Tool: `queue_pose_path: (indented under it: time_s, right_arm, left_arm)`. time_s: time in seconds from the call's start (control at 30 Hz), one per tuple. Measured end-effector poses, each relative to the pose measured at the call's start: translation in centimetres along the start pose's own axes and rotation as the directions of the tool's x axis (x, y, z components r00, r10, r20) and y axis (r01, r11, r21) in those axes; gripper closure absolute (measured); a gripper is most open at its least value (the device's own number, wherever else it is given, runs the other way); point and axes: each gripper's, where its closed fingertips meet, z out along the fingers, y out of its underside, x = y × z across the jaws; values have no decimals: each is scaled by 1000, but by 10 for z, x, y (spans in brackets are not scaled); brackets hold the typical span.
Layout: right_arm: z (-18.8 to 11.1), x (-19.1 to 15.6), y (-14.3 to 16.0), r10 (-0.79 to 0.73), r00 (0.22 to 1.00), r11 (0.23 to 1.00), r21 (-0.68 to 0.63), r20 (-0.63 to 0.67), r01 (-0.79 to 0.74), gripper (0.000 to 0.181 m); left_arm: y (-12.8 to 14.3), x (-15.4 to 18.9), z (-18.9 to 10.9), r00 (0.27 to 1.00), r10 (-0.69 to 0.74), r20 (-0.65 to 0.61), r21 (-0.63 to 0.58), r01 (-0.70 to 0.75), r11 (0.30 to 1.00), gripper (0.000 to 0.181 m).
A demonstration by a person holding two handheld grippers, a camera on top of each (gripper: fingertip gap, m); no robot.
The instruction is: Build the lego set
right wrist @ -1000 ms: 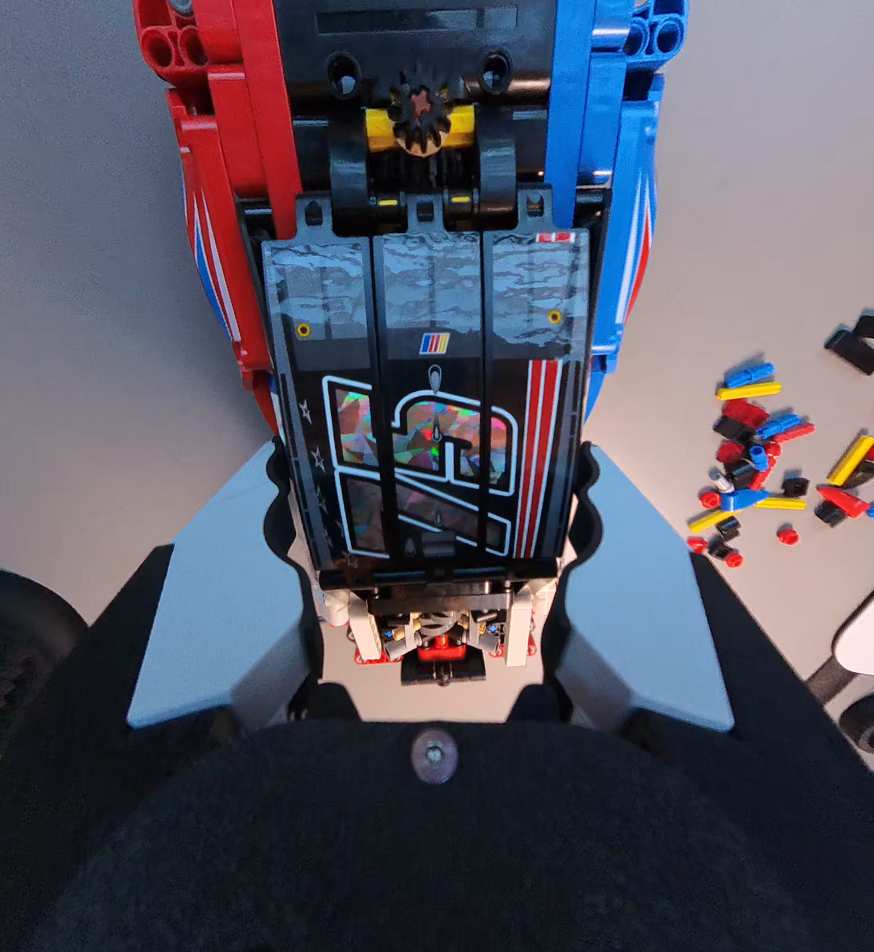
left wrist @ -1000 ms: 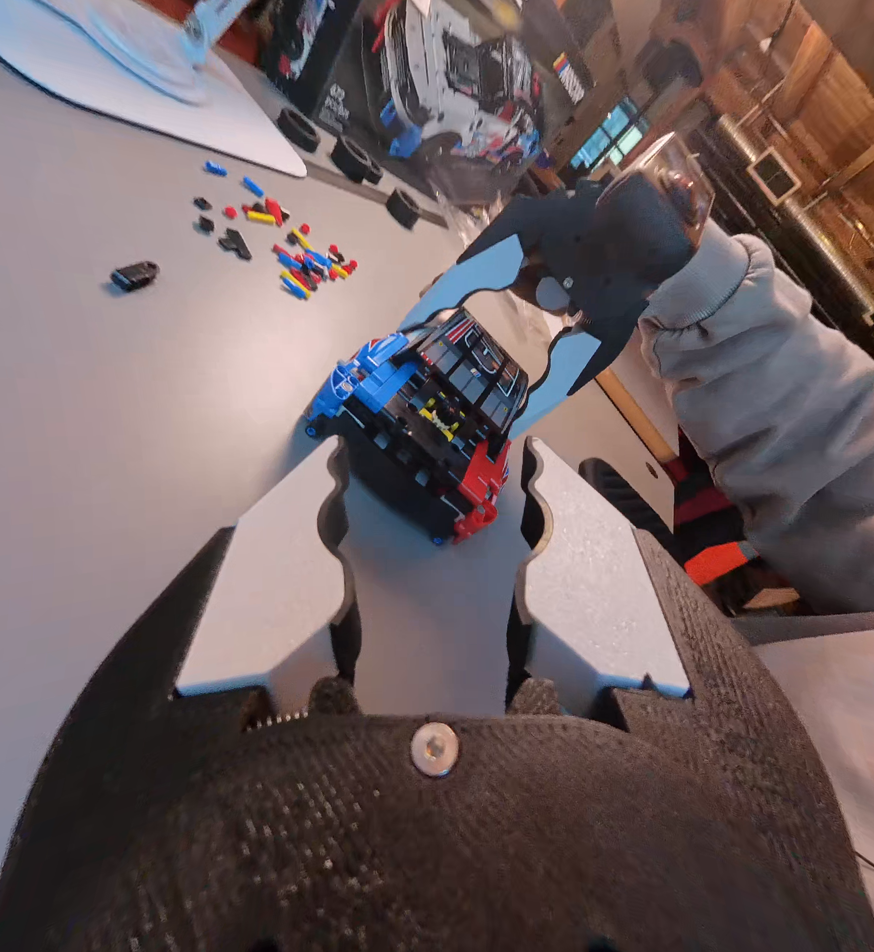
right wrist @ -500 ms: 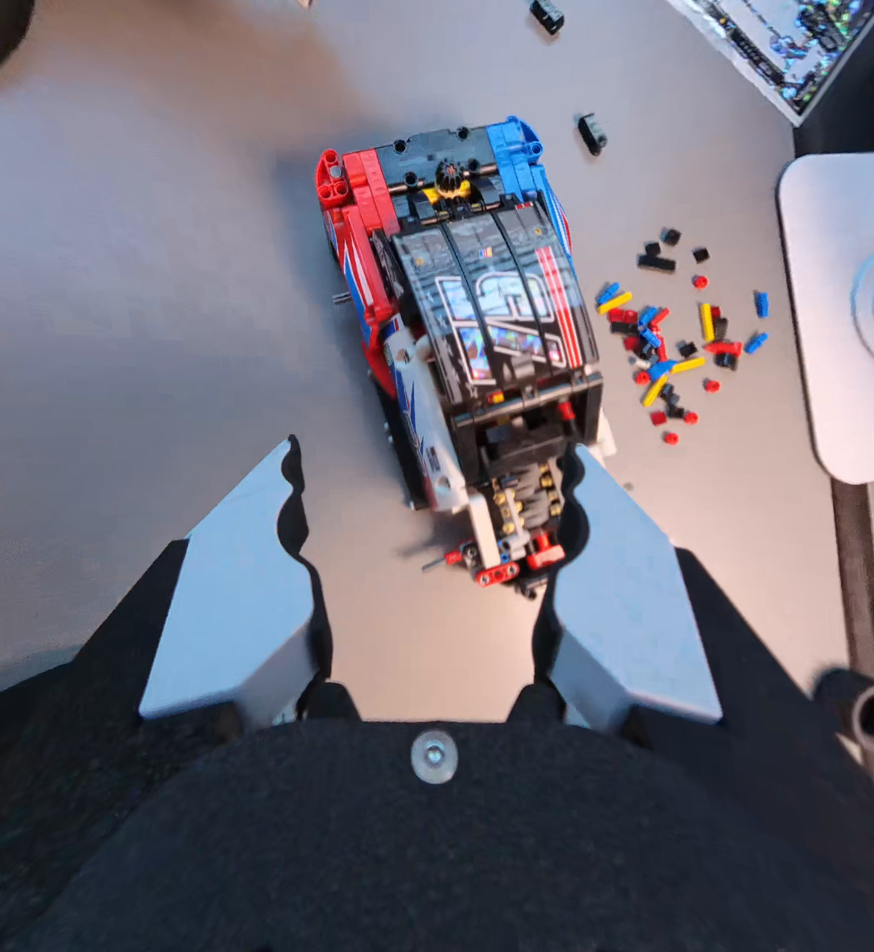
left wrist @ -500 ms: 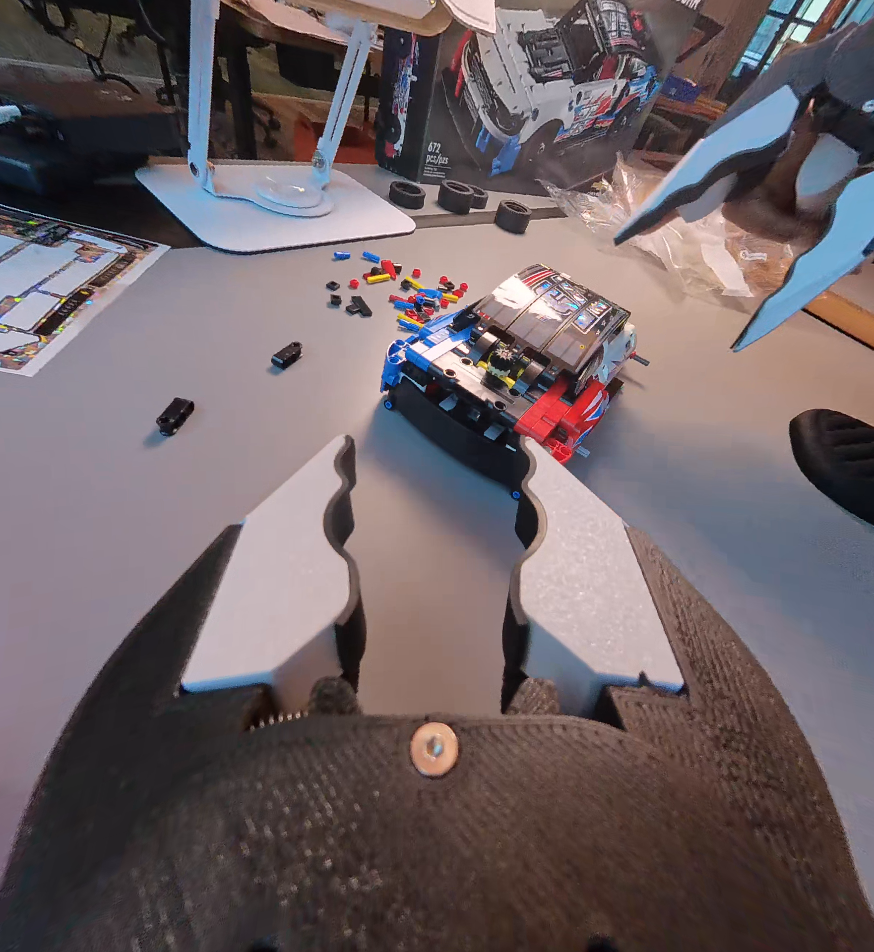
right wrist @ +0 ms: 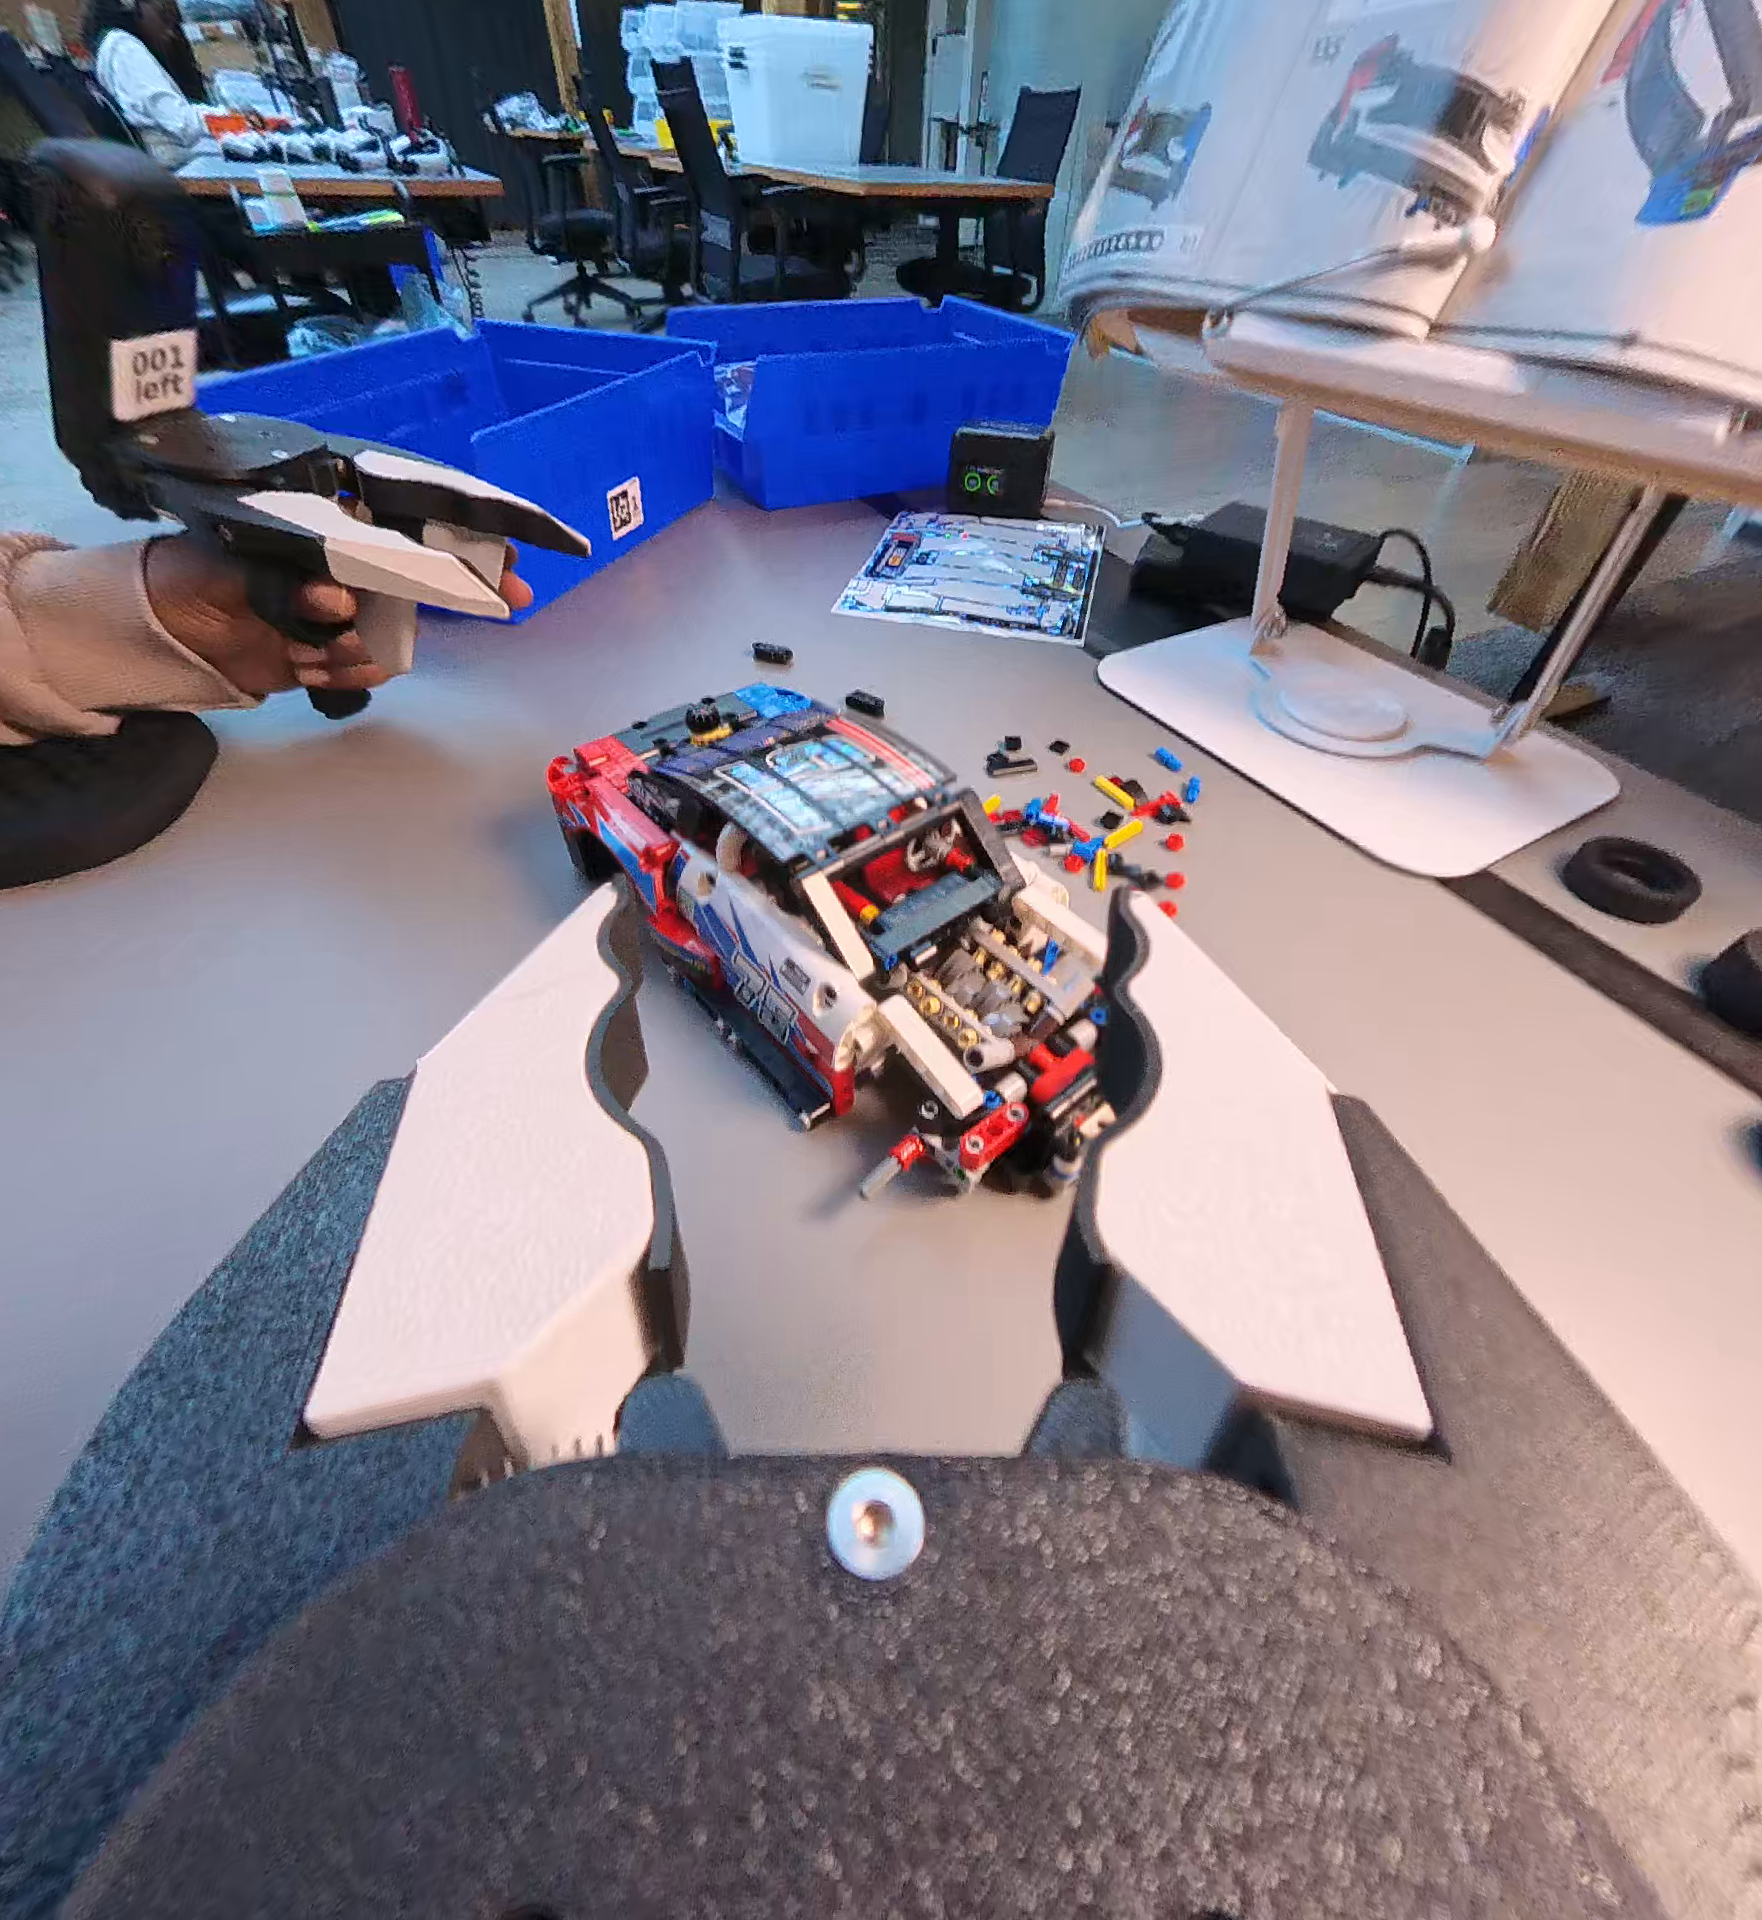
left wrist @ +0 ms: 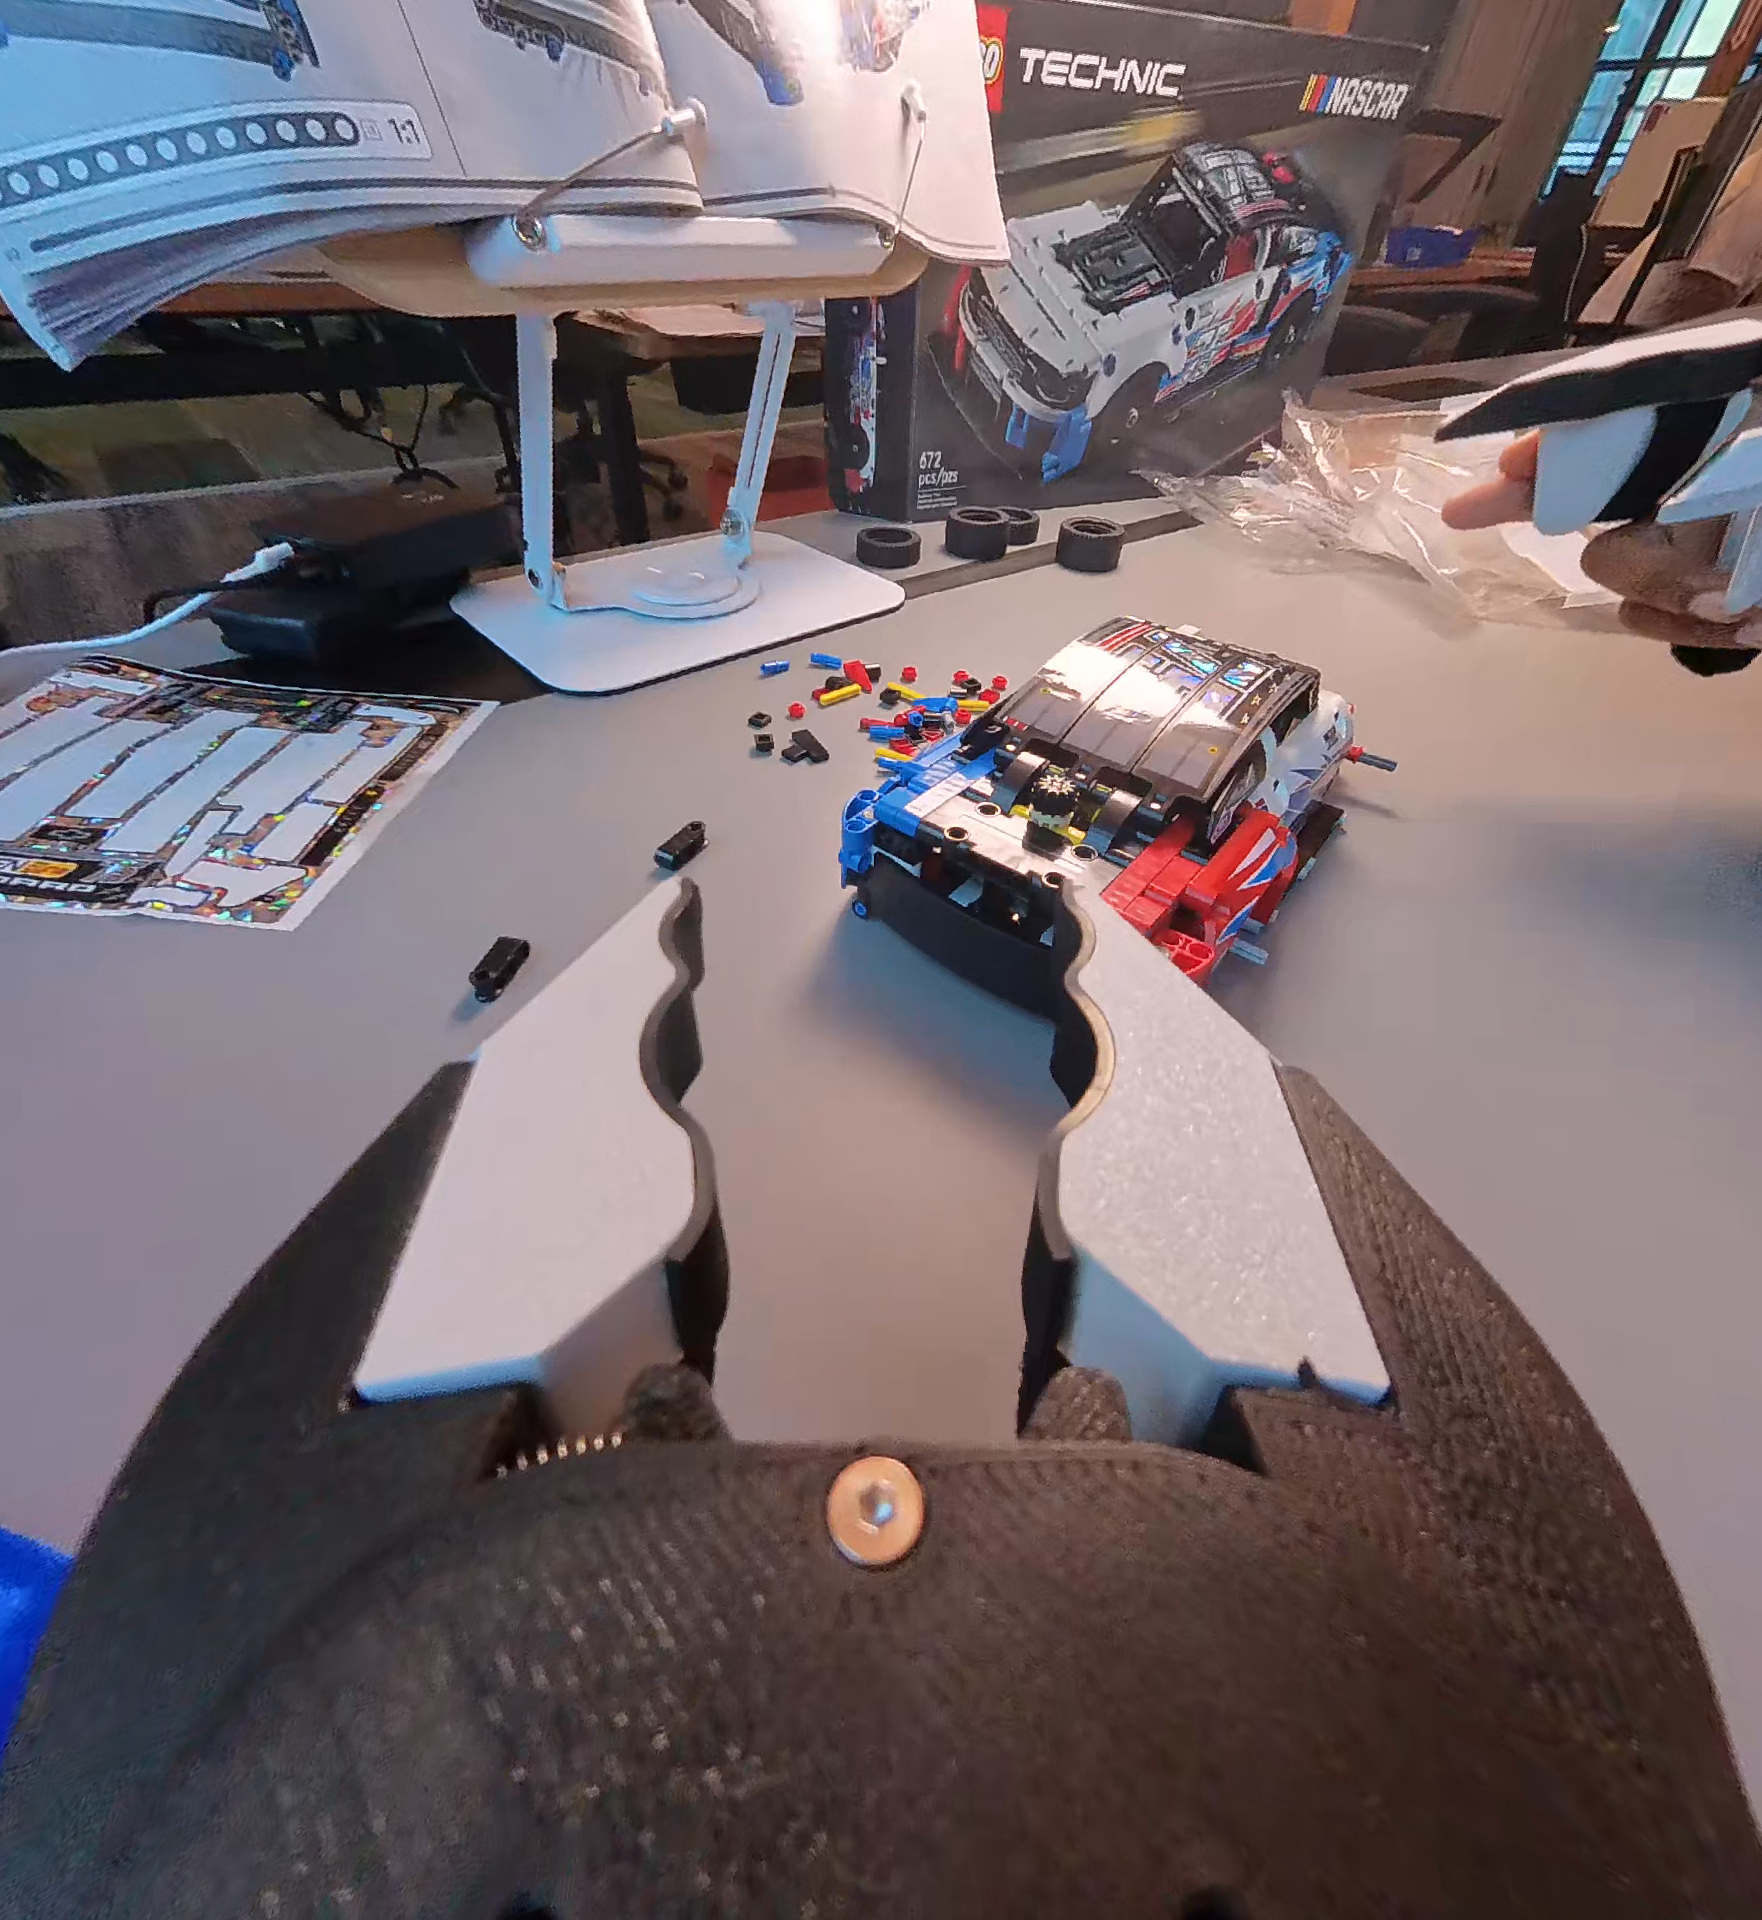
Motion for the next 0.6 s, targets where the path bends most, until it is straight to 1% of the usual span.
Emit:
queue_pose_path:
  time_s: [0.1, 0.17, 0.2, 0.3, 0.4, 0.43, 0.5, 0.6]
  right_arm:
    - [-3, 5, 21, 75, 997, 997, -4, 8, -75, 94]
    - [-6, 15, 30, 94, 995, 996, -7, -24, -94, 95]
    - [-9, 20, 32, 105, 993, 994, 0, -47, -105, 94]
    - [-16, 38, 29, 144, 981, 987, 84, -133, -134, 89]
    - [-20, 53, 34, 111, 962, 992, 89, -248, -92, 87]
    - [-21, 55, 35, 100, 958, 993, 90, -267, -79, 87]
    - [-20, 56, 36, 102, 956, 993, 94, -276, -78, 86]
    - [-16, 51, 41, 80, 962, 996, 58, -260, -67, 85]
  left_arm:
    - [3, 0, 1, 1000, -8, -4, -13, 8, 1000, 115]
    - [1, -1, 1, 1000, 1, 2, -3, -1, 1000, 115]
    - [-1, -1, 0, 1000, 6, 6, 7, -6, 1000, 115]
    - [-7, -4, -3, 1000, 13, 27, 40, -14, 999, 112]
    - [-11, -8, -4, 999, 10, 46, 60, -12, 998, 109]
    - [-11, -9, -5, 999, 9, 50, 64, -12, 998, 108]
    - [-12, -10, -5, 998, 12, 55, 65, -16, 998, 106]
    - [-5, -11, -2, 998, 17, 52, 26, -18, 999, 103]
